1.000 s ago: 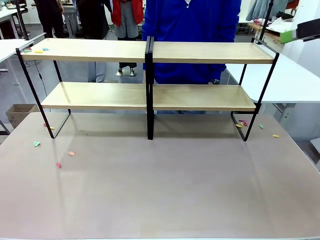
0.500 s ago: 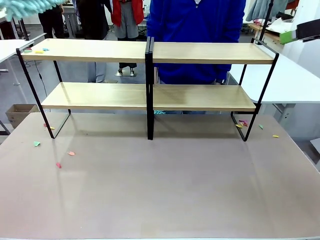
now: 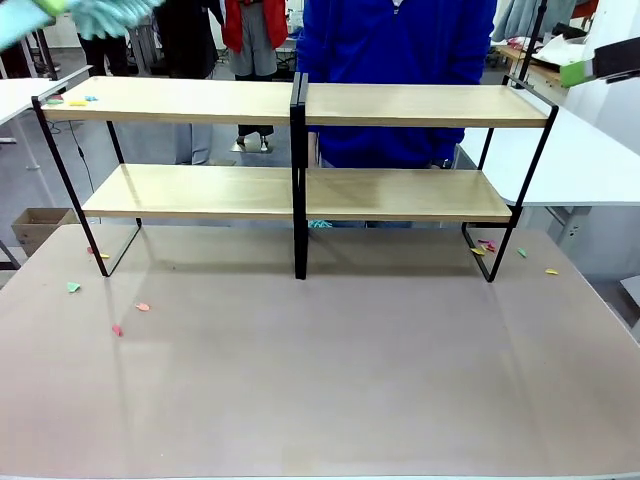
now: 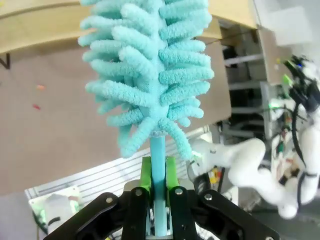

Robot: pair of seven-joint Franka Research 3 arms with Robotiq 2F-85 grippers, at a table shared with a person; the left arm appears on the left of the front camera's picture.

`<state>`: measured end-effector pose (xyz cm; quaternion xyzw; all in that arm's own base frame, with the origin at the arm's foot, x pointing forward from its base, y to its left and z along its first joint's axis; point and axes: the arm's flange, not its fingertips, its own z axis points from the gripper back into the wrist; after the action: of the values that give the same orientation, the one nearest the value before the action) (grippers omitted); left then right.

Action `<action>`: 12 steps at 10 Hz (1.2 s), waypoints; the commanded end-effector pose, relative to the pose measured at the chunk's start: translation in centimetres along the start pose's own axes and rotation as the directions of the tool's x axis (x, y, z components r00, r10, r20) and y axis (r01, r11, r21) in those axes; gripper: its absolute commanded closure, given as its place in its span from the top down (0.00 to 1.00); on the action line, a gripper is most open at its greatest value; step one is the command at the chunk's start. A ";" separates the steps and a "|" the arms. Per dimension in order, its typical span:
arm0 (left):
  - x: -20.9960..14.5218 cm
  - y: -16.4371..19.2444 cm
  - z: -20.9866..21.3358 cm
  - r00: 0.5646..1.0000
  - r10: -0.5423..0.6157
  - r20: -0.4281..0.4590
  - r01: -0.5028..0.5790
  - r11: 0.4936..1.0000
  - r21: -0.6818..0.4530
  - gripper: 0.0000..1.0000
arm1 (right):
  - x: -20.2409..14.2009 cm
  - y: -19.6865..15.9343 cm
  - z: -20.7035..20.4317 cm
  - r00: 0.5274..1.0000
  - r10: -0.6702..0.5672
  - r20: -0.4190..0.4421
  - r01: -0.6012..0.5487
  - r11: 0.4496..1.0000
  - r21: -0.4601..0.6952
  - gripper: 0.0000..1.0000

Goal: Clean the shelves.
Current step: Clean another randomly selected level of the Shelf with the Duster.

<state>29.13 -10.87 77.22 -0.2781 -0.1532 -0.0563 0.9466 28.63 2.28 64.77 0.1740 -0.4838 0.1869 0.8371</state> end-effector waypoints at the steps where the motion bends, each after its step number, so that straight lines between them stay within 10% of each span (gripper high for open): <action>1: 0.3 -0.9 -2.5 0.992 0.115 -0.046 -0.110 0.989 0.098 0.12 | 0.0 -0.1 0.0 1.000 -0.004 0.002 0.004 1.000 0.003 1.00; 12: 6.2 0.8 -7.2 0.867 0.496 -0.056 -0.449 0.824 0.346 0.12 | 0.0 -0.1 0.0 1.000 -0.004 0.002 0.004 1.000 0.003 1.00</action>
<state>36.91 -14.50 71.97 -0.1533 -0.0259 0.1718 0.9728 28.64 2.27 64.76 0.1740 -0.4837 0.1868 0.8372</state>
